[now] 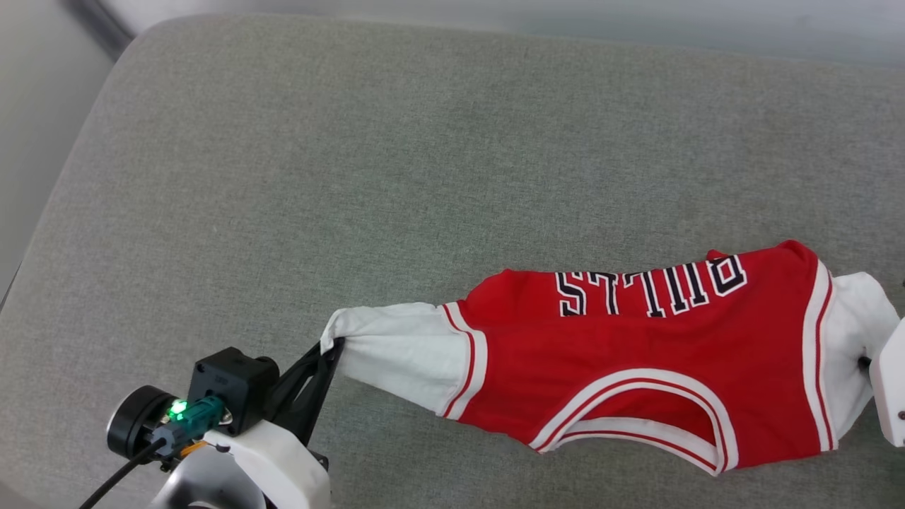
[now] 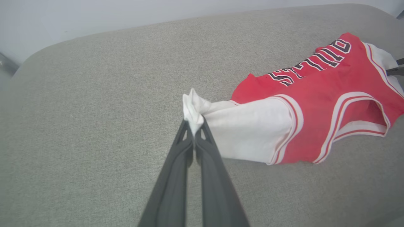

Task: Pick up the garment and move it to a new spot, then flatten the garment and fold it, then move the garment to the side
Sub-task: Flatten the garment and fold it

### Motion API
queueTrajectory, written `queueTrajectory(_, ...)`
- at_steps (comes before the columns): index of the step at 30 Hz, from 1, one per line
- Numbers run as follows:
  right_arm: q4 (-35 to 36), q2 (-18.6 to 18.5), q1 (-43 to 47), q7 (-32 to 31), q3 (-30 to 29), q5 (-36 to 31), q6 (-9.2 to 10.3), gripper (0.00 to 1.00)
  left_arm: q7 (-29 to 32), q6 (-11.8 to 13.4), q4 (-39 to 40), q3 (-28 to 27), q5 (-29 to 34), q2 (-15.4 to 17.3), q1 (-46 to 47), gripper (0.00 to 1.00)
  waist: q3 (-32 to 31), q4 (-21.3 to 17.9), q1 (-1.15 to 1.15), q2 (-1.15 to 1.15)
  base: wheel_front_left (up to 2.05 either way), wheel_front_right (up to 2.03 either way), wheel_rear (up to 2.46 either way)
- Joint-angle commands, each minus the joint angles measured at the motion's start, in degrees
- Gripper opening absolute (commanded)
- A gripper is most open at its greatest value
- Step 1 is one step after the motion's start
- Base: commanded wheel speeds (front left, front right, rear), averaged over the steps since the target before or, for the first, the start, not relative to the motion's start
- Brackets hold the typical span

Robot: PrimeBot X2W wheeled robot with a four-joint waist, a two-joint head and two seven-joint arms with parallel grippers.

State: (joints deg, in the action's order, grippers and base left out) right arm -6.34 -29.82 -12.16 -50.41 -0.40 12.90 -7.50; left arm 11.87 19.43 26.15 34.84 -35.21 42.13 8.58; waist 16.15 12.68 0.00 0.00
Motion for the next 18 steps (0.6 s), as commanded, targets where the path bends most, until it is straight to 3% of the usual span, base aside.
queueTrajectory(1, -1.41, 0.46, 0.21, -0.23, 0.57, 0.02, 0.02, 1.00, -0.35, -0.30, -0.43, 0.25, 0.18, -0.58, 0.71, 0.00, 0.93, 0.79, 0.00, 0.00, 0.00, 0.00, 0.00)
queueTrajectory(7, -4.67, 1.92, 3.13, -0.77, 3.19, 2.02, -0.08, 1.00, -1.19, -1.12, -2.20, 0.59, -0.06, -1.45, 1.59, 0.00, 2.23, 1.47, 0.00, 0.00, 0.00, 0.00, 0.00)
queueTrajectory(8, -5.04, 2.03, 3.34, -0.58, 3.55, 2.32, -0.08, 0.74, -1.30, -1.21, -2.55, 0.52, -0.09, -1.54, 1.77, 0.00, 2.35, 1.48, 0.00, 0.00, 0.00, 0.00, 0.00)
queueTrajectory(9, -5.34, 2.01, 3.38, -0.24, 3.80, 2.52, -0.08, 0.30, -1.41, -1.33, -2.96, 0.51, -0.10, -1.56, 1.87, 0.00, 2.39, 1.47, 0.00, 0.00, 0.00, 0.00, 0.00)
queueTrajectory(10, -5.51, 1.88, 3.40, 0.16, 4.12, 2.77, -0.08, 0.00, -1.51, -1.36, -3.30, 0.52, -0.12, -1.57, 1.90, 0.00, 2.29, 1.41, 0.00, 0.00, 0.00, 0.00, 0.00)
queueTrajectory(18, -2.18, -0.79, 1.92, 4.44, 3.06, 5.18, 0.03, 0.00, -3.15, -0.94, -4.98, -1.15, -1.04, -0.79, 0.87, 0.00, -1.92, -1.16, 0.00, 0.00, 0.00, 0.00, 0.00)
